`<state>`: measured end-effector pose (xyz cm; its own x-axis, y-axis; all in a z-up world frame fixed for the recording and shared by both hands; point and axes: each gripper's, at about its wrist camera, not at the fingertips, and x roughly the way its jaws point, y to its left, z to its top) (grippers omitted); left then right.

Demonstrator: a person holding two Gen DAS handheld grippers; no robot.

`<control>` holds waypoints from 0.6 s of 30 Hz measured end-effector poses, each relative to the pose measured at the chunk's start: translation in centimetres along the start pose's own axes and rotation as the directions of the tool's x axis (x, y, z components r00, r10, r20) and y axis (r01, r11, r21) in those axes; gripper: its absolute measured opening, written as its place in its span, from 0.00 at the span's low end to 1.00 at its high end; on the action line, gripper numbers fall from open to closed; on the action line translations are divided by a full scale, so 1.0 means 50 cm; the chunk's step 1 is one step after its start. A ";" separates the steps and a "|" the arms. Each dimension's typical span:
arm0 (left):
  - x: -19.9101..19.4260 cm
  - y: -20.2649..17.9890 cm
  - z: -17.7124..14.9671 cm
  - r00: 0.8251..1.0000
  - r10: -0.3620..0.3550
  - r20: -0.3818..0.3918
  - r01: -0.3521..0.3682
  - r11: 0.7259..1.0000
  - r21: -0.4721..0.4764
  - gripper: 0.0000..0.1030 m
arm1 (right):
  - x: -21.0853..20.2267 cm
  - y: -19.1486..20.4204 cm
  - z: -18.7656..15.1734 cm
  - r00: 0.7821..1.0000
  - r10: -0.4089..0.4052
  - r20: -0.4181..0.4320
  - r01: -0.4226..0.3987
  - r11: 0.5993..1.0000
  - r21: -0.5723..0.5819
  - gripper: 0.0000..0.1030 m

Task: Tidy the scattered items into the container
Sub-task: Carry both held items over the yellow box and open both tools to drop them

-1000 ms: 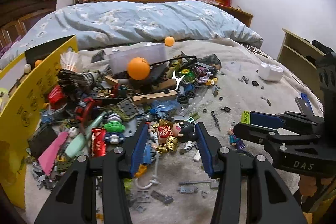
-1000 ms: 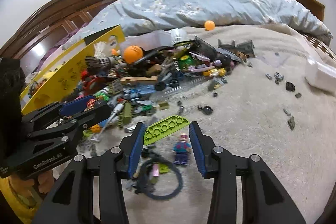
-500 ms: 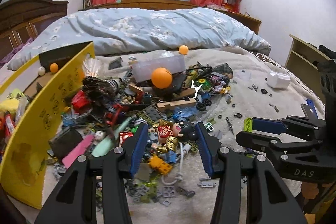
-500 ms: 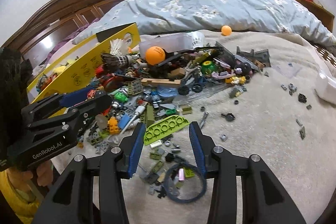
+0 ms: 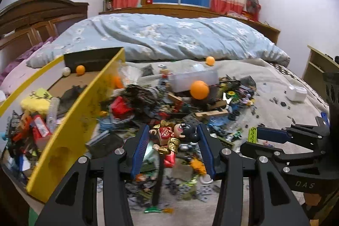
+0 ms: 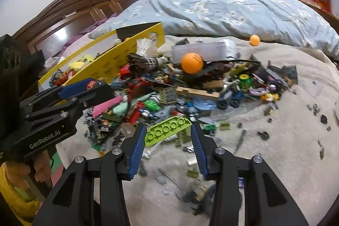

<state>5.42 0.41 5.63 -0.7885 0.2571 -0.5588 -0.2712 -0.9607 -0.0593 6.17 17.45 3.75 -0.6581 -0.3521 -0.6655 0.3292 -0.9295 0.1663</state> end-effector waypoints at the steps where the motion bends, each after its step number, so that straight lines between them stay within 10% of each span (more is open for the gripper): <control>1: -0.004 0.006 0.000 1.000 0.007 0.003 -0.007 1.000 -0.004 0.45 | 0.003 0.006 0.003 1.000 0.006 -0.001 -0.006 1.000 -0.004 0.42; 18: -0.092 0.239 0.024 0.969 0.242 0.049 -0.235 0.964 -0.121 0.45 | 0.075 0.192 0.073 0.987 0.157 -0.041 -0.161 0.976 -0.145 0.42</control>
<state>5.15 -12.14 8.49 -0.8567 0.0217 -0.5153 -0.0095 -0.9996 -0.0264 4.40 6.83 5.51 -0.5697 -0.4889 -0.6606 0.5256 -0.8347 0.1645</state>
